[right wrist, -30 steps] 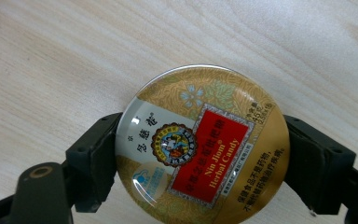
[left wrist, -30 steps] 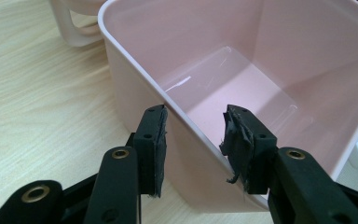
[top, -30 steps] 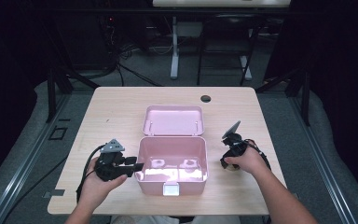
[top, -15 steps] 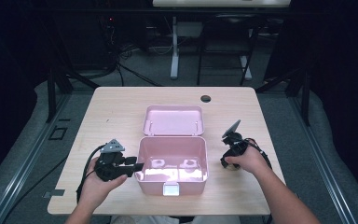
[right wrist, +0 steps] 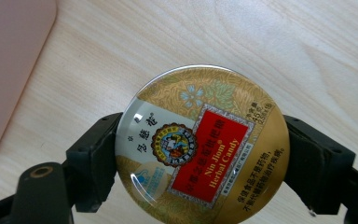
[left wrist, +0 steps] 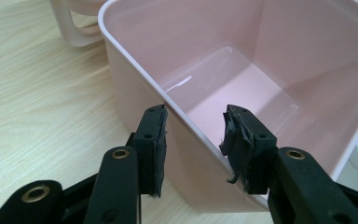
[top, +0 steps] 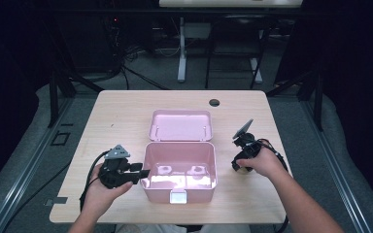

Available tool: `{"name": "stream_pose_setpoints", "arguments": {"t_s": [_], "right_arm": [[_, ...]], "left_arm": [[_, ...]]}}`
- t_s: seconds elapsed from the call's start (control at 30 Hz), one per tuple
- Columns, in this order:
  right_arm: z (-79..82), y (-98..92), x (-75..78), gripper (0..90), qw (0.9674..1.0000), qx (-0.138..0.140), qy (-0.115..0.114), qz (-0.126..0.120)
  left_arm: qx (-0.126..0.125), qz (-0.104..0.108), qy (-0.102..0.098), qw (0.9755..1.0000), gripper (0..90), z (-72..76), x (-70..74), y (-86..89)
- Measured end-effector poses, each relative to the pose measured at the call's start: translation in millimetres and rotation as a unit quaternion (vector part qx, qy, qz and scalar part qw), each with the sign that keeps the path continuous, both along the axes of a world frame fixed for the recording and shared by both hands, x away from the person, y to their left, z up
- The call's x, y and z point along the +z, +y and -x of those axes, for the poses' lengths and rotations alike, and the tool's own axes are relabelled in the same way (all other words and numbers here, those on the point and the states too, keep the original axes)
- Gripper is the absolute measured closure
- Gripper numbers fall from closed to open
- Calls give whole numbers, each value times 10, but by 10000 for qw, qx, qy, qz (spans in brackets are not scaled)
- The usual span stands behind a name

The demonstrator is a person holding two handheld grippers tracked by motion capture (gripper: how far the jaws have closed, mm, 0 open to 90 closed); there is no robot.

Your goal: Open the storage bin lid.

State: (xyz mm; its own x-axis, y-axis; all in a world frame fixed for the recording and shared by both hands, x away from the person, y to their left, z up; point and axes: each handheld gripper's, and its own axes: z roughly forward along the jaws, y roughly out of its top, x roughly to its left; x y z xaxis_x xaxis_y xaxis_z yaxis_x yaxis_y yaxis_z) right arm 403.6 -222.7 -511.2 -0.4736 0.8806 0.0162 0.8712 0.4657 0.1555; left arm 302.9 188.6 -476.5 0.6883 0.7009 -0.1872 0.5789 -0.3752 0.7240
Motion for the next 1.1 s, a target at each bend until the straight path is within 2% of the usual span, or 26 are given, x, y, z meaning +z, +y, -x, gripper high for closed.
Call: {"name": "stream_pose_setpoints", "arguments": {"t_s": [0.27, 0.37, 0.57, 0.87, 1.1], "right_arm": [[19, -8, 153, 199, 9999, 144, -9, 14], [27, 2, 200, 199, 9998, 168, 69, 29], [41, 24, 279, 199, 9995, 328, -2, 28], [75, 82, 532, 199, 9983, 567, -54, 94], [107, 144, 663, 199, 9976, 669, -100, 112]], "left_arm": [[-3, 7, 4, 10000, 589, -2, -1, 1], [-2, 11, 1, 10000, 588, -3, -2, 1], [-5, 4, 4, 10000, 588, -3, 0, 1], [-1, -7, 6, 10000, 590, 0, 4, 0], [-4, -12, -6, 10000, 590, 0, 5, -1]]}}
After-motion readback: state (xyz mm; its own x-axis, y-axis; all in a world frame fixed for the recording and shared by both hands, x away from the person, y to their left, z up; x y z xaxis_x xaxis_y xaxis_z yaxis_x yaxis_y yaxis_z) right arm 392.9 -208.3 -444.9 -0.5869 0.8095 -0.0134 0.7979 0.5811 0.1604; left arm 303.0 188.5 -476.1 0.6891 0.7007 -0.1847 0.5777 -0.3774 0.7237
